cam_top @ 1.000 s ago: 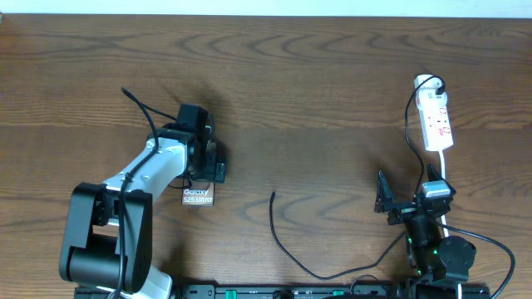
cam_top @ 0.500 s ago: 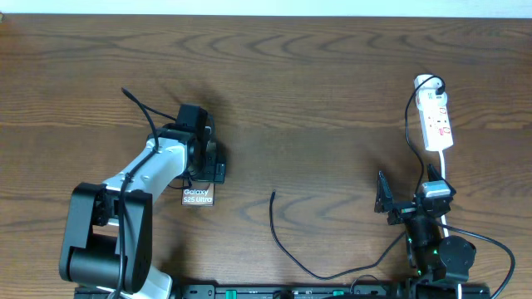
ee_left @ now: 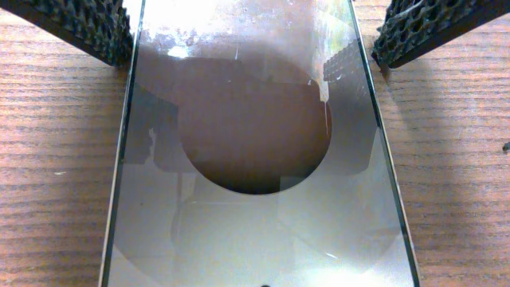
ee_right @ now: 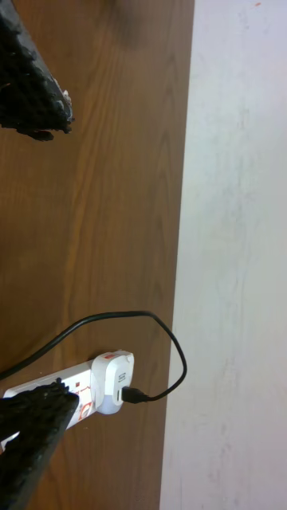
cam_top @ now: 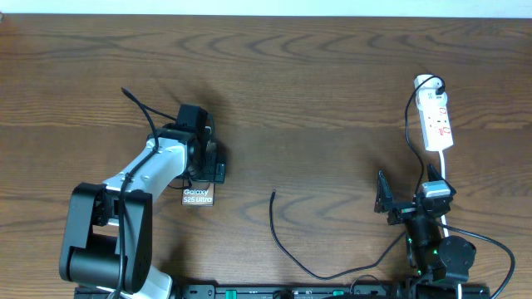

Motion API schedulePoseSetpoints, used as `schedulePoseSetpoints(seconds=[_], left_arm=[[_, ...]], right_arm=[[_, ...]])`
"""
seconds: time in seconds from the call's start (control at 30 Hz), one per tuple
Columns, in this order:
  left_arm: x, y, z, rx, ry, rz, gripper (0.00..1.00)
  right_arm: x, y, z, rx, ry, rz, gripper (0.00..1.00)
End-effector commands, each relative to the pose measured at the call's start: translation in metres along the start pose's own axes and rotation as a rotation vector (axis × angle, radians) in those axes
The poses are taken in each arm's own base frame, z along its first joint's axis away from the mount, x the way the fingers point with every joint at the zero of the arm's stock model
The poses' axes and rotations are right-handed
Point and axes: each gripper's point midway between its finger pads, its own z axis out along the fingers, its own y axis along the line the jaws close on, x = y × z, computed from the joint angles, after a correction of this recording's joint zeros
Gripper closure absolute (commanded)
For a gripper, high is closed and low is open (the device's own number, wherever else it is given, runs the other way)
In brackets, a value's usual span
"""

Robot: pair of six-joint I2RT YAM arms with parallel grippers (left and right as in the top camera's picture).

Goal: Plug charger to phone and switch on socket
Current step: 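Close the left gripper on the phone's top end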

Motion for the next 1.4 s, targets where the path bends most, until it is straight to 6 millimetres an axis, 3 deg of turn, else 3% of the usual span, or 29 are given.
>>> schedulePoseSetpoints(seconds=[0.0, 0.5, 1.37], left_arm=[[0.0072, 0.0025, 0.0007, -0.013, 0.013, 0.015, 0.00], [0.0070, 0.0025, 0.0007, -0.013, 0.012, 0.015, 0.12], [0.0072, 0.0025, 0.0007, -0.013, 0.013, 0.015, 0.19]], right_arm=[[0.0006, 0.0009, -0.0001, -0.003, 0.001, -0.009, 0.01], [0.0006, 0.0009, -0.0001, -0.003, 0.001, -0.009, 0.01], [0.0007, 0.0009, -0.0001, -0.003, 0.001, -0.009, 0.01]])
